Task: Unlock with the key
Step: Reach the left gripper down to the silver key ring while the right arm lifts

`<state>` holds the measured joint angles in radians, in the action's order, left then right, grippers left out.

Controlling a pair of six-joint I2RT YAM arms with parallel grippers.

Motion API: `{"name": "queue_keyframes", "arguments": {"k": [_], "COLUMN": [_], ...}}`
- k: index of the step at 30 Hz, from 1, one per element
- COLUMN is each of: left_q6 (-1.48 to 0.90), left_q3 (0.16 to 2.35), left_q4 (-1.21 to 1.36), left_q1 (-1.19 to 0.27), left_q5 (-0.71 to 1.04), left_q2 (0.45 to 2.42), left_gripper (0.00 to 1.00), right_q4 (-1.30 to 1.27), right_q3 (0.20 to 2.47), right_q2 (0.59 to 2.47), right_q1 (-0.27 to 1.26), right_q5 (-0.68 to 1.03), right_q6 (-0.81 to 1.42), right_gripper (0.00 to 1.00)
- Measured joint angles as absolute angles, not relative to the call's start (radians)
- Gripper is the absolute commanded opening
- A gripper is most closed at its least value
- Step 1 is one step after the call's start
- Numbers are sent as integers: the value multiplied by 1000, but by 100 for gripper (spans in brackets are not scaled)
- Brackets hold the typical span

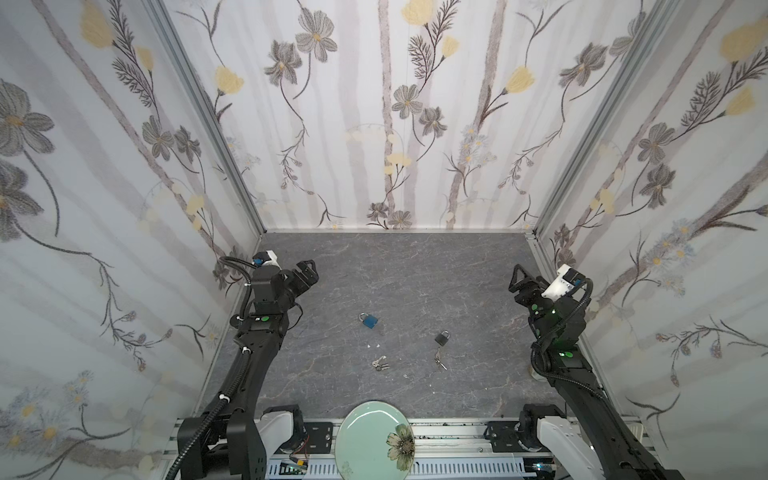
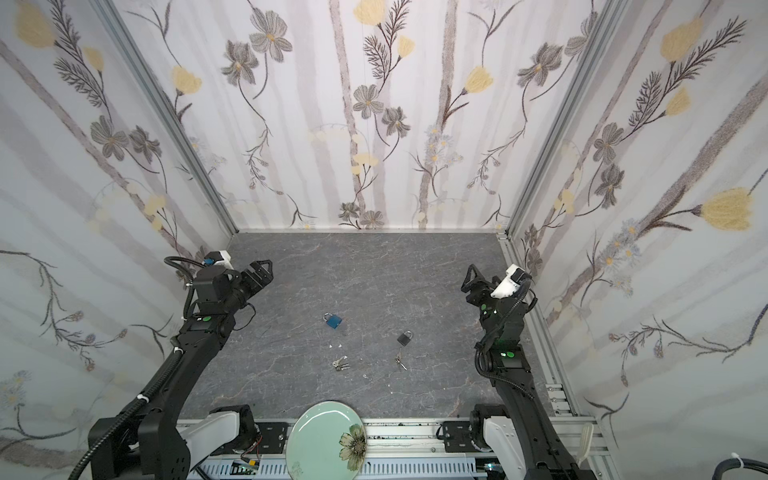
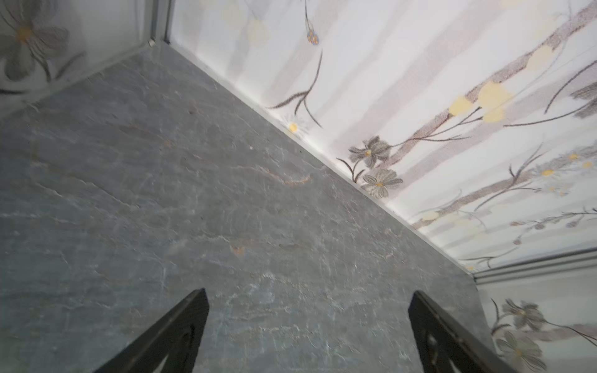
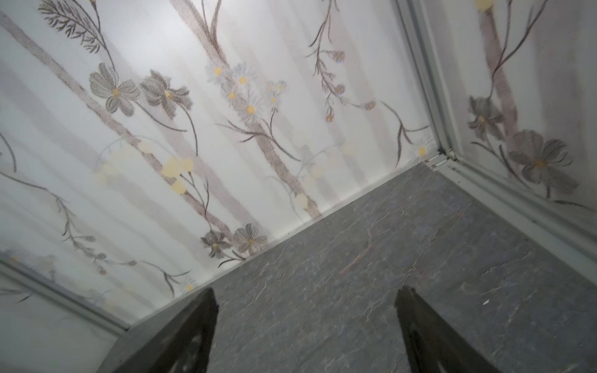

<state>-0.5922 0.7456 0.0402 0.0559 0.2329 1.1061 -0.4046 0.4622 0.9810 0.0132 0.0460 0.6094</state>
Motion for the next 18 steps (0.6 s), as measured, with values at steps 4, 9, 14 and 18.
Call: {"name": "queue_keyframes", "arguments": {"k": [4, 9, 14, 18], "left_q6": [-608, -602, -599, -620], "left_q3": [816, 822, 822, 822], "left_q4": [-135, -349, -495, -571], "left_q1": [33, -27, -183, -321], "left_q5": [328, 399, 414, 410], "left_q2": [1108, 1098, 1095, 1124], "left_gripper": [79, 67, 57, 51], "right_q4": [-314, -164, -46, -13], "right_q3": [492, 559, 584, 574], "right_q2": [974, 1008, 1042, 1041], "right_q1": [54, 149, 270, 363], "right_q5": [128, 190, 214, 199], "right_q6": [662, 664, 661, 662], "right_gripper": [67, 52, 48, 49]}}
